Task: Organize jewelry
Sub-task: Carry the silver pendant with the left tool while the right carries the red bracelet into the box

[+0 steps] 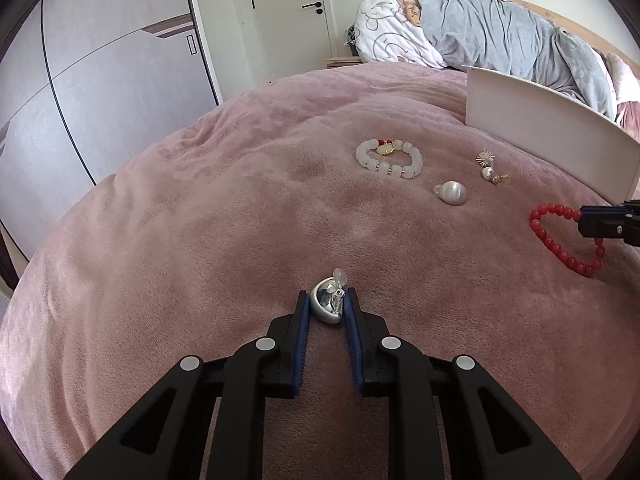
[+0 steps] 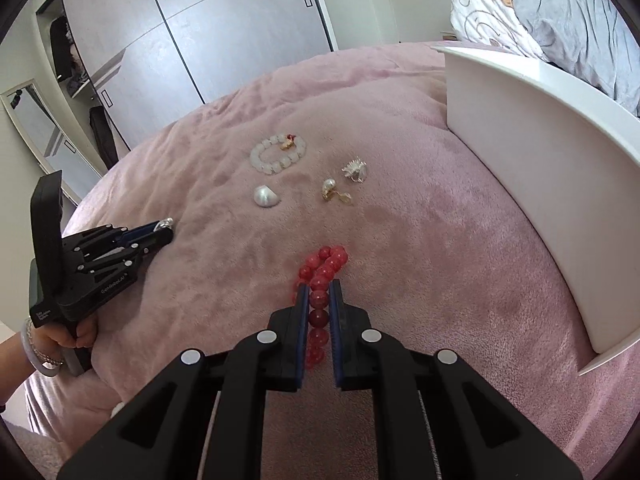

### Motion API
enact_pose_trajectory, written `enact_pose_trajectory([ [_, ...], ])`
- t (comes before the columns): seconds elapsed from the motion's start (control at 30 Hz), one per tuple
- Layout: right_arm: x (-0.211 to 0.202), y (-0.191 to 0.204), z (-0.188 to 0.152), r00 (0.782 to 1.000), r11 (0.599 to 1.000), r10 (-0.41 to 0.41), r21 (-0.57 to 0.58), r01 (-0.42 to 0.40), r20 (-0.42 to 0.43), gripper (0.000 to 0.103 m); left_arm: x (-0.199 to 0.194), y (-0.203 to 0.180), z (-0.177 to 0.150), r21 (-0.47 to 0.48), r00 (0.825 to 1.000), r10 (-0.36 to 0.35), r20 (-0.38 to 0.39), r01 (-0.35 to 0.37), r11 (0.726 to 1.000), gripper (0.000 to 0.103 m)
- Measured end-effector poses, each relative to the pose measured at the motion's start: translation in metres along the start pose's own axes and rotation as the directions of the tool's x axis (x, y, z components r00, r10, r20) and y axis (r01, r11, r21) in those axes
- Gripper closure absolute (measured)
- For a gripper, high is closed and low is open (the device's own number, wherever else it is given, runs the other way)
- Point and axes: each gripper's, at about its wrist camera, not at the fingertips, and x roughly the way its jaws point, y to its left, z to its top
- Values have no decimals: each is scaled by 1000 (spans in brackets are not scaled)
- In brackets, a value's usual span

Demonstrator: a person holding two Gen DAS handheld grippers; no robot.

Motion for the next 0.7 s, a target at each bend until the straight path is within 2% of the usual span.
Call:
enact_pose_trajectory([
  [0.2, -22, 5, 19, 996, 998, 60, -12, -59, 71, 93, -21, 0, 20, -21, 999, -4, 44, 5, 1000, 81],
  [0.37, -47, 3, 34, 987, 995, 96, -20, -94, 131, 93, -40, -7, 53, -28, 996, -19, 91, 22, 999, 81],
  [0.53, -77, -5, 49, 973, 995, 97, -25, -94, 209, 93, -57, -30, 90, -10, 986, -67, 153, 70, 998, 81],
  [0.7, -112, -16, 62, 952, 997, 63, -52, -50, 299, 93, -70, -62, 134, 18, 971, -134, 200, 133, 991, 81],
])
